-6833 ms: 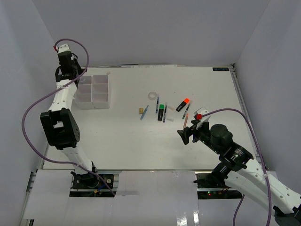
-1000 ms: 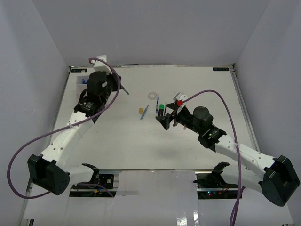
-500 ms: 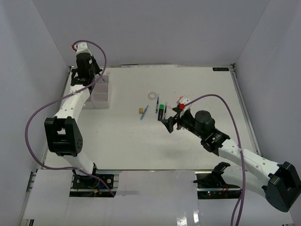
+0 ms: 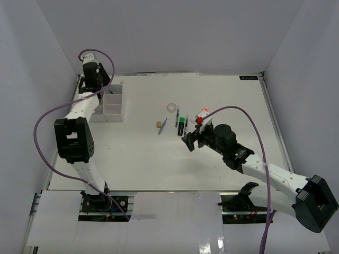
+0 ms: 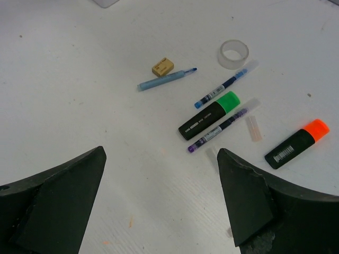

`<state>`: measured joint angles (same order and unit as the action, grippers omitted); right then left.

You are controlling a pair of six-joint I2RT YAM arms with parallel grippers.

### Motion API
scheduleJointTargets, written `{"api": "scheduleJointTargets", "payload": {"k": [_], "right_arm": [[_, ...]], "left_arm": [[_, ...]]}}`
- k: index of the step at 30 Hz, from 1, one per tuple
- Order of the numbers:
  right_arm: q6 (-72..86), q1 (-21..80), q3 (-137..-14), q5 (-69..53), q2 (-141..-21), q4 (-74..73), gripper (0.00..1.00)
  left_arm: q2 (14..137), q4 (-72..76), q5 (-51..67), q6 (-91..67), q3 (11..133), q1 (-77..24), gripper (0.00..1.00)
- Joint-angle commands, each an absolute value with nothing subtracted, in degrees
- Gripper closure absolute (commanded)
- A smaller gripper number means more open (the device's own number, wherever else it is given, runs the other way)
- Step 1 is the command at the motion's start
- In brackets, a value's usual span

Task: Sort the stationery into containers
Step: Place the pen in the storage box, then pick up the pen from the center of the board.

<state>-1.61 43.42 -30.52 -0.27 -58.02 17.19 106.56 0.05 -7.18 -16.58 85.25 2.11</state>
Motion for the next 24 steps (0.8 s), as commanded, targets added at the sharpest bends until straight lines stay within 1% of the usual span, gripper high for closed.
{"api": "scheduleJointTargets", "payload": {"k": [1,2,3,6,9,10,11,12,13,14,15,16,18,19,22,23,24], "right_arm": [[-0.53,43.59,-32.6,4.12,-59.58,16.44,0.07],[-0.44,43.59,-32.78,5.7,-60.02,16.0,0.07],[-0.44,43.59,-33.22,6.5,-60.46,15.65,0.07],[2.37,43.59,-35.06,9.22,-62.75,13.01,0.04],[5.79,43.59,-36.91,12.47,-65.3,10.73,0.02],[6.67,43.59,-37.35,13.09,-66.43,10.2,0.01],[8.42,43.59,-38.4,14.31,-67.05,9.33,0.0],[9.39,43.59,-39.1,14.94,-67.84,8.53,0.04],[10.19,43.68,-39.89,15.64,-69.59,7.74,0.05],[12.02,43.59,-41.56,16.78,-70.57,5.73,0.09],[12.82,43.68,-42.44,17.31,-72.58,4.93,0.11],[13.62,43.68,-43.23,17.75,-73.64,4.23,0.12],[15.63,43.59,-45.08,18.37,-75.75,2.91,0.19],[16.34,43.59,-45.61,18.89,-77.85,2.73,0.23],[18.89,43.59,-47.54,19.25,-82.33,2.29,0.28],[19.51,43.59,-48.07,19.51,-83.4,2.2,0.32],[20.21,43.59,-48.69,19.6,-84.71,2.11,0.34]], "left_arm": [[105.12,0.97,-5.01,-18.54,86.66,3.87,0.52],[104.33,0.88,-4.75,-18.72,86.57,4.13,0.48],[103.98,0.7,-4.57,-18.63,86.31,4.22,0.41],[101.7,-1.65,-4.13,-18.63,86.66,4.22,0.29],[97.93,-4.55,-3.17,-18.63,86.84,4.22,0.2],[96.78,-5.44,-2.82,-18.63,86.66,4.22,0.15],[95.55,-6.41,-2.29,-18.72,86.4,4.22,0.11],[92.75,-8.5,-0.98,-18.63,86.05,4.22,0.08],[91.16,-9.66,-0.27,-18.81,85.44,4.22,0.03],[89.49,-10.62,-0.09,-19.33,83.69,4.22,0.02],[86.17,-12.64,3.48,-19.51,82.63,4.22,0.02],[84.39,-13.79,4.65,-19.77,81.4,4.22,0.02],[80.7,-15.37,6.76,-20.3,76.13,4.22,0.02],[76.86,-15.55,8.77,-20.39,74.03,4.22,0.02],[71.21,-15.56,11.76,-20.13,65.24,4.13,0.02],[67.89,-15.47,12.47,-20.04,63.13,4.13,0.02],[66.29,-14.95,13.0,-19.69,59.19,4.04,0.02]]}}
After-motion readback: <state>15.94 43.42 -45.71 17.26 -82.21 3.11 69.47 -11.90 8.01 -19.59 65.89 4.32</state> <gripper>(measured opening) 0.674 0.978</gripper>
